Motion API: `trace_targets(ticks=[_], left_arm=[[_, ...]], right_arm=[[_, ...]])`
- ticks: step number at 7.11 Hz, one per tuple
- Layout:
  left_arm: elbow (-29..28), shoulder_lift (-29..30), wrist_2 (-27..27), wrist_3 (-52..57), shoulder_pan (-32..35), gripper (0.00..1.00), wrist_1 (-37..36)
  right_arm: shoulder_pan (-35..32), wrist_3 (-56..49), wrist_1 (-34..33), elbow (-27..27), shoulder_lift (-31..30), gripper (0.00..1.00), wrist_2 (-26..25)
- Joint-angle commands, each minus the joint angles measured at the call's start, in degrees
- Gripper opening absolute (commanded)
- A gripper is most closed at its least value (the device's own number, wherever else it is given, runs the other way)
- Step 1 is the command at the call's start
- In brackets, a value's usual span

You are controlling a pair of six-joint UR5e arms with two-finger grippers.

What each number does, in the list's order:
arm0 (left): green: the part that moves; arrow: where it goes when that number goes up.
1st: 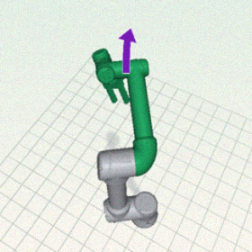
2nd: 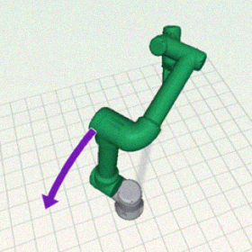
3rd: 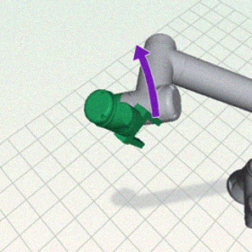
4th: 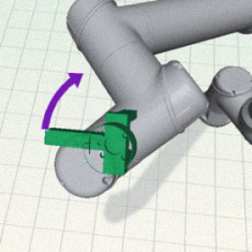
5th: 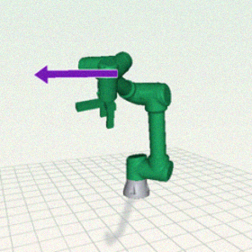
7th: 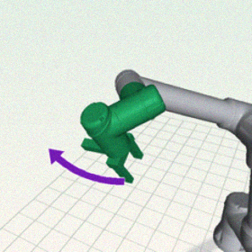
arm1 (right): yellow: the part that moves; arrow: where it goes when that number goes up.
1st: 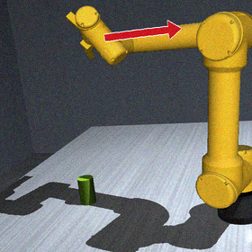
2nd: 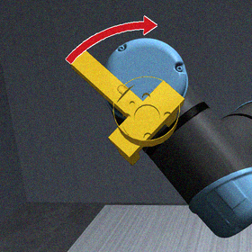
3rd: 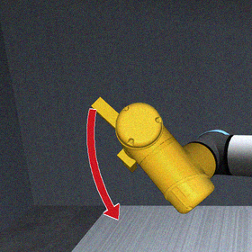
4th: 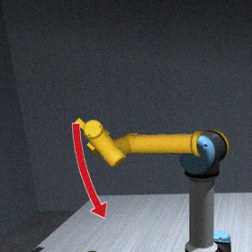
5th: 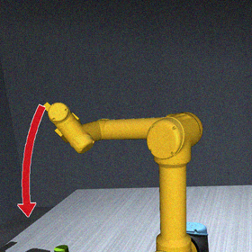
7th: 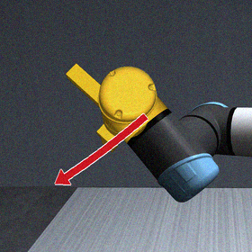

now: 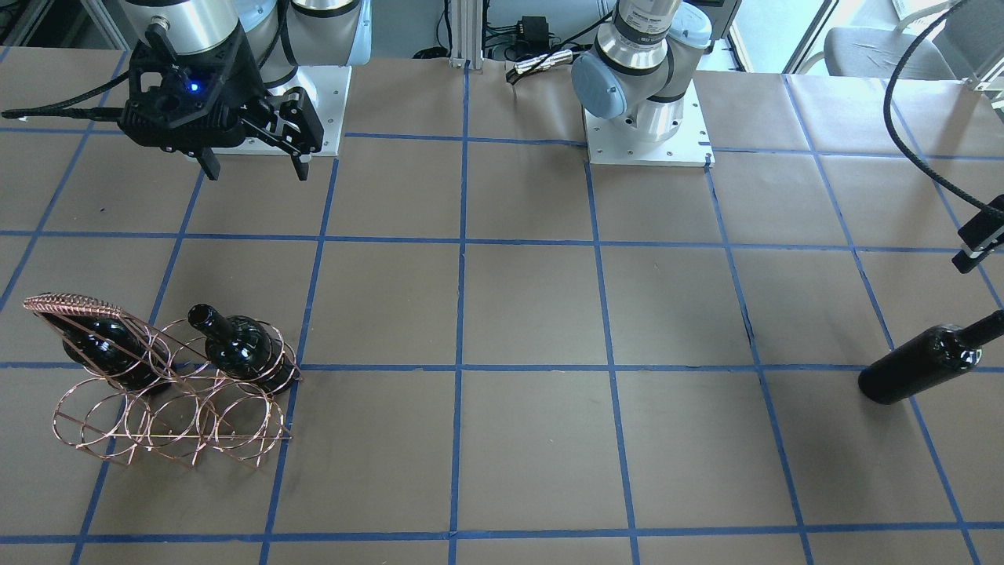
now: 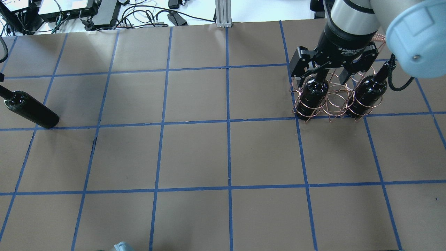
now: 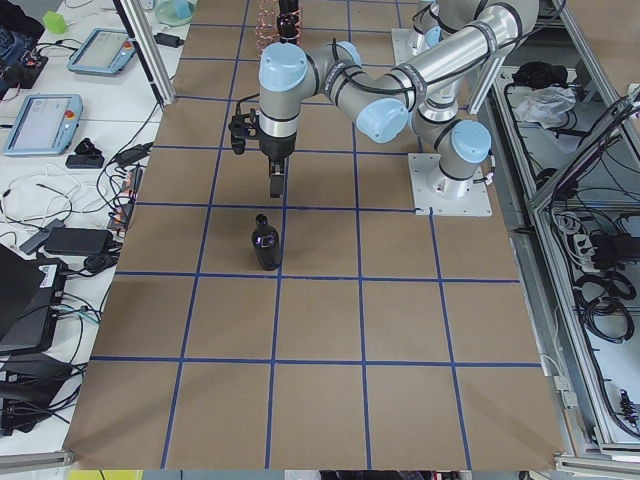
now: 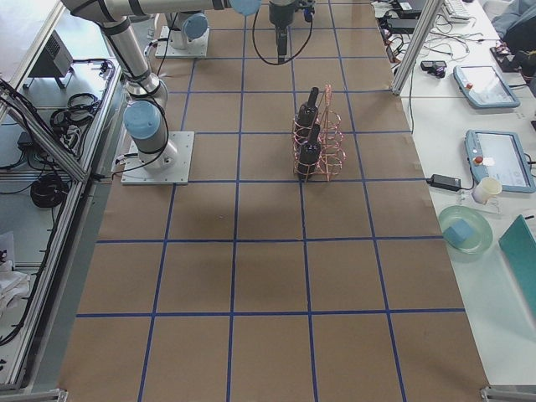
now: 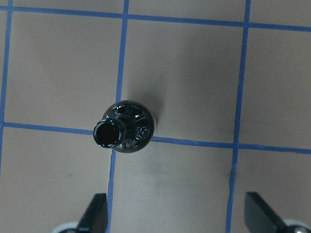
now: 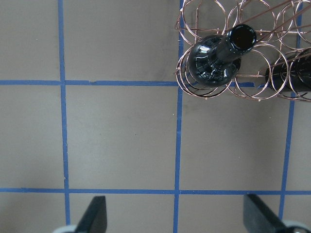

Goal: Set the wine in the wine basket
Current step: 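Close the left gripper around the neck of the lying bottle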

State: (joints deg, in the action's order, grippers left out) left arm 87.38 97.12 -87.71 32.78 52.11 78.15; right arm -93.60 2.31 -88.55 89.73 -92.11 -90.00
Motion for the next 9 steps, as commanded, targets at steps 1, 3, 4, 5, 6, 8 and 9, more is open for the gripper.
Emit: trace_targets(ticks=[1,3,4,5,6,8,9], left_arm=[[-0.45,0.69,-0.36,1.41,-0.43,1.00,-0.71],[-4.47,5.33,-0.80,1.50,-0.78,1.00,-3.78],[-6.93,8.14,-1.06,1.50,-0.78,1.00,-3.70],[-8.18,10.43,-0.45,1.50,-0.87,1.00,-3.79],[-8.28,12.20,-0.10,1.59,-0.87,1.00,-3.88],[-8.10,14.40,-0.10,1.50,-0.87,1.00,-4.06],[-7.49,15.11,-0.01,1.41,-0.87,1.00,-3.97]], right_arm=[[0.00,0.06,-0.05,0.00,0.00,1.00,0.00],[0.00,0.06,-0.05,0.00,0.00,1.00,0.09],[0.00,-0.02,-0.05,0.00,0.09,1.00,0.00],[0.00,0.06,0.04,0.00,0.00,1.00,0.00],[0.00,0.06,-0.05,0.00,0.00,1.00,0.00],[0.00,0.15,-0.05,0.00,0.09,1.00,0.00],[0.00,0.06,-0.05,0.00,0.09,1.00,0.00]])
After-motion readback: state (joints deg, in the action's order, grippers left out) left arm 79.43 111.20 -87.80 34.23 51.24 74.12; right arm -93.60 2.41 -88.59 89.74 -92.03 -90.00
